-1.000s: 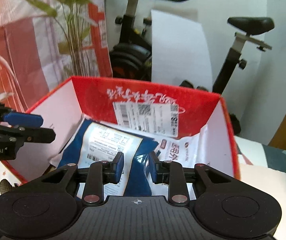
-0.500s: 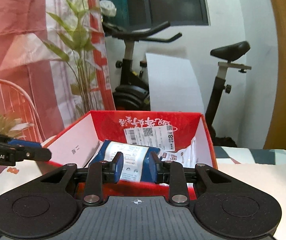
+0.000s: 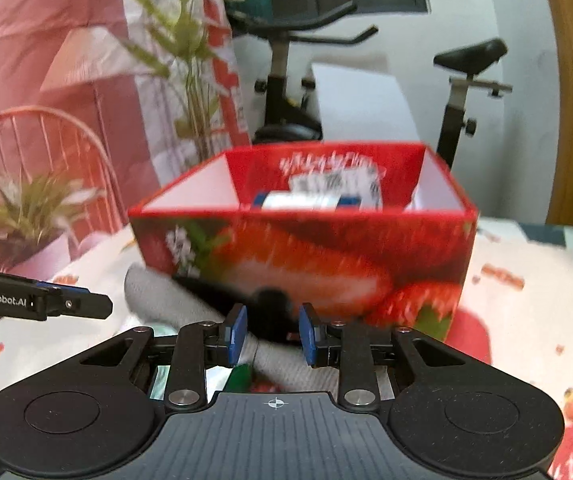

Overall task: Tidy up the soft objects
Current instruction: 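Move the right tool back toward the grey mesh cloth, then close the left gripper on the clear bag of green cable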

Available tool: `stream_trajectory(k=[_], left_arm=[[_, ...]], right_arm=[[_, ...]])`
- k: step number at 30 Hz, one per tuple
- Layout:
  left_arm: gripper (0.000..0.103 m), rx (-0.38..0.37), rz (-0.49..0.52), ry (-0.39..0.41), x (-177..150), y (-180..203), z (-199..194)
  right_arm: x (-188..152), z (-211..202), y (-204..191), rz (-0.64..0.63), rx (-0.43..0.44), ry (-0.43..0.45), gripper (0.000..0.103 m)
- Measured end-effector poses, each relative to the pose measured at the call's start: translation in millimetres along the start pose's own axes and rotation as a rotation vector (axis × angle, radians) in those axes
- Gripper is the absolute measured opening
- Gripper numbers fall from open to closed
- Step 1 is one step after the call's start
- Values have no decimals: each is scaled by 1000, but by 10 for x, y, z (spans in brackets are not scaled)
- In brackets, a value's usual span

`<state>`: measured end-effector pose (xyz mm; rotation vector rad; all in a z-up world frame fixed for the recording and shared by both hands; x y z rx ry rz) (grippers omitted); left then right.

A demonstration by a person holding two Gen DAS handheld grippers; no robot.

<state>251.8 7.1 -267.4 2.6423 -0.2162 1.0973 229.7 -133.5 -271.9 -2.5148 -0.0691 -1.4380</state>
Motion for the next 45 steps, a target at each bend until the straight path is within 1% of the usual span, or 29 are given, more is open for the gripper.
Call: stream_trajectory(k=[5, 7, 12, 16, 20, 22, 25, 36, 45], left_arm=[[40, 5, -24, -39, -213, -43, 41], [44, 3, -37, -56, -270, -63, 59], [50, -15, -51, -75, -321, -74, 89], [50, -26, -81, -86, -340, -78, 144], [52, -33, -88, -108, -435, -52, 213], [55, -35, -104, -106, -467, -65, 227], [57, -45, -133, -107, -491, -96, 239], [58, -54, -178, -105, -530, -114, 273], [58, -75, -170, -107, -487, -126, 249]], right_arm=[[-209, 42, -121, 7, 27, -58, 27], [-258, 51, -175, 8, 46, -70, 27], [-391, 72, -351, -2, 93, -111, 27], [-452, 101, -461, -18, 126, -140, 30], [-518, 132, -496, -19, 142, -167, 33], [-535, 142, -501, -16, 145, -172, 34], [-548, 152, -501, -11, 152, -179, 35], [-562, 181, -521, -11, 159, -182, 36], [-568, 177, -515, -47, 148, -179, 31]])
Point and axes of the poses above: each gripper's, at about its wrist camera, not at the fingertips, and z roughly the way its jaws point, y to its right, x to its top, the point moved 10 cm from there along z, roughly the way its jaws point
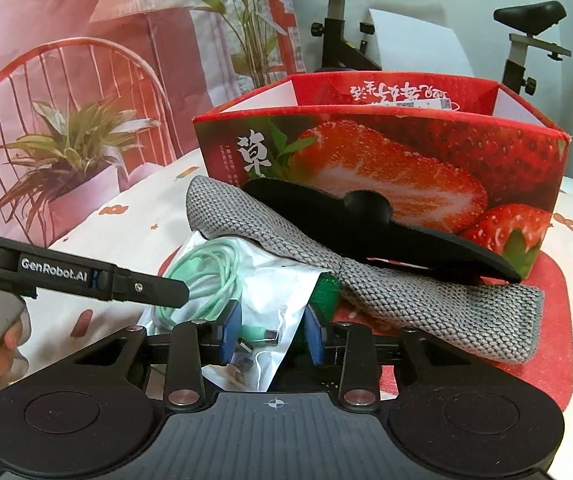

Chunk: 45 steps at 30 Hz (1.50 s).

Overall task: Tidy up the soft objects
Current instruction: 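Close the left gripper on the clear bag of green cable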

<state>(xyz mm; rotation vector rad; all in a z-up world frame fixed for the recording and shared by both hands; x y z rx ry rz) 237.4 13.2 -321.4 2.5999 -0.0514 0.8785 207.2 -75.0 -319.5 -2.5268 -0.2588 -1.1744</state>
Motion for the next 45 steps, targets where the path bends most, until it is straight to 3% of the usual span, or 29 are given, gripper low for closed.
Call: stream_trajectory(k=[11, 24, 30, 45], left_arm=[[61, -68, -115, -8, 81, -103, 95], [56, -92, -25, -23, 115, 75, 100], [55, -128, -16, -33, 94, 166, 96], [52, -126, -4, -29, 83, 156, 85]], right_arm=[[-35, 12, 45, 12, 5, -7, 31], [-1, 26, 70, 23, -12, -39, 31], [-14, 28, 83, 40, -4, -42, 31], [-18, 6, 77, 46, -1, -38, 31]])
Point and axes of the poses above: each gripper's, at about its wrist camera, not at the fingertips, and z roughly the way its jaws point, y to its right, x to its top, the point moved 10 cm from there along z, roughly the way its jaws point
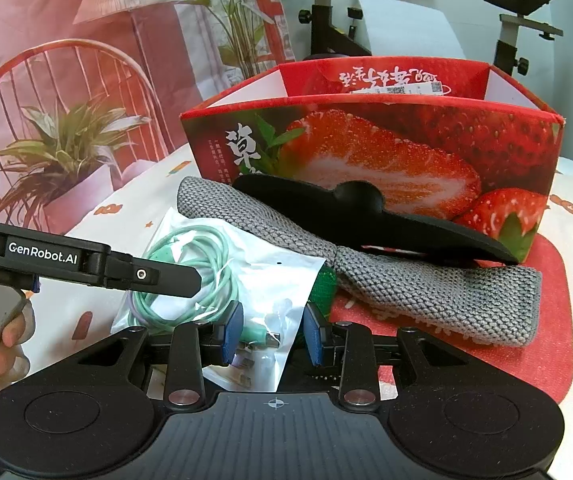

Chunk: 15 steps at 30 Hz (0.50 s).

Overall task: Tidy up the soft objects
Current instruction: 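Close the left gripper on the clear bag of green cable, then lift the cable bag with the left gripper over the red box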

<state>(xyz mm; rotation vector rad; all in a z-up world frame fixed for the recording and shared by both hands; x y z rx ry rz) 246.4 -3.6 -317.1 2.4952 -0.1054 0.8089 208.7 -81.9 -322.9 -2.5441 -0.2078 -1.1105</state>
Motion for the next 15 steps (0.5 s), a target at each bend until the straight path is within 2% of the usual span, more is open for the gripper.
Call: stream_trajectory(k=[6, 15], left_arm=[[47, 4, 17, 15, 34, 25, -50], [47, 4, 21, 21, 12, 24, -109]], right_arm=[[16, -18, -1, -5, -5, 4, 30], [43, -51, -43, -18, 2, 13, 30]])
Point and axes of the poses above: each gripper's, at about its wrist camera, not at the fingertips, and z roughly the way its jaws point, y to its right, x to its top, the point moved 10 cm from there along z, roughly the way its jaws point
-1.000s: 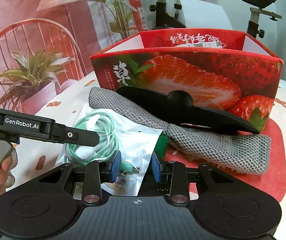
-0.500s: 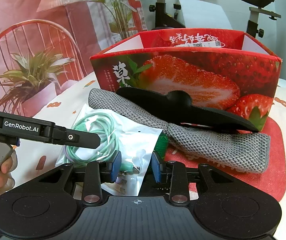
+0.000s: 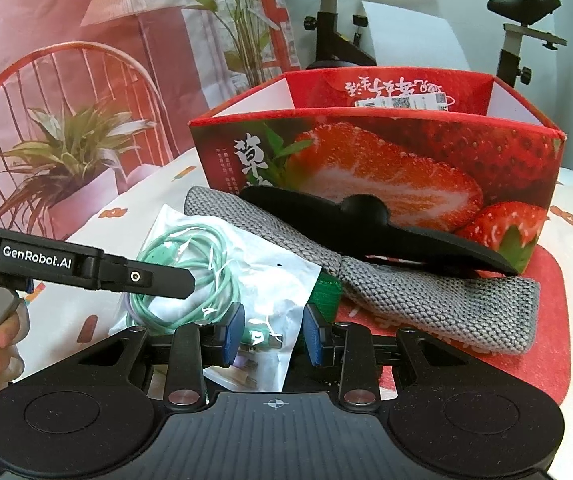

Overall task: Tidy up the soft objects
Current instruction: 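Lift the cable bag with the left gripper over the red box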

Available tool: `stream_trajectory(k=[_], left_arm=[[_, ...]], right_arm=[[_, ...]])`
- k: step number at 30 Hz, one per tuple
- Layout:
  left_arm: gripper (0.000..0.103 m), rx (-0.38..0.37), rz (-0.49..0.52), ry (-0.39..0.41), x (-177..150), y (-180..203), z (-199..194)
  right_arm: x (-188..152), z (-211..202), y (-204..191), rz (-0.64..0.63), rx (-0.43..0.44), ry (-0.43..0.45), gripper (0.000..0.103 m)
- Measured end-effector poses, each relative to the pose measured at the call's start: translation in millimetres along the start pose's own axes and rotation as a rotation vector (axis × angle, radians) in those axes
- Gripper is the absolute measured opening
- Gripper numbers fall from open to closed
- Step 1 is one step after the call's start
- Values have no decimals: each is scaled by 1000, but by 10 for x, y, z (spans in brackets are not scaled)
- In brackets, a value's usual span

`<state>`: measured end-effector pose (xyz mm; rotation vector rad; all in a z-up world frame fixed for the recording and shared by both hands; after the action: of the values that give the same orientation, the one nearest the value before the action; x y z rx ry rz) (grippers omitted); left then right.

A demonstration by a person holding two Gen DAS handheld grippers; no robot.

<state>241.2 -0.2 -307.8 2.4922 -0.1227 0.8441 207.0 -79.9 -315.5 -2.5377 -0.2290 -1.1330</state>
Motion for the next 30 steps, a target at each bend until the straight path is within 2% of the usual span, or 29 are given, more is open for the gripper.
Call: stream_trajectory(k=[14, 20, 27, 30], left_arm=[[47, 3, 24, 2, -6, 45, -22], [47, -13, 48, 37, 103, 117, -116], [47, -18, 107, 75, 277, 238, -174], [47, -21, 144, 87, 361, 311, -188]], right_arm=[[32, -68, 8, 11, 2, 25, 27], [152, -175, -1, -5, 2, 79, 26], [313, -295, 66, 0, 3, 131, 11], [367, -332, 139, 23, 1, 150, 11]])
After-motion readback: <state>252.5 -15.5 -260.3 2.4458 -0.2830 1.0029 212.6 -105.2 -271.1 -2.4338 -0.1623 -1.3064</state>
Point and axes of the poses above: each gripper's, at about its wrist camera, not at the fingertips, and z roughly the way its jaws point, y to its right, x to its top, the point moved 10 cm from there along z, roughly the way its jaws point
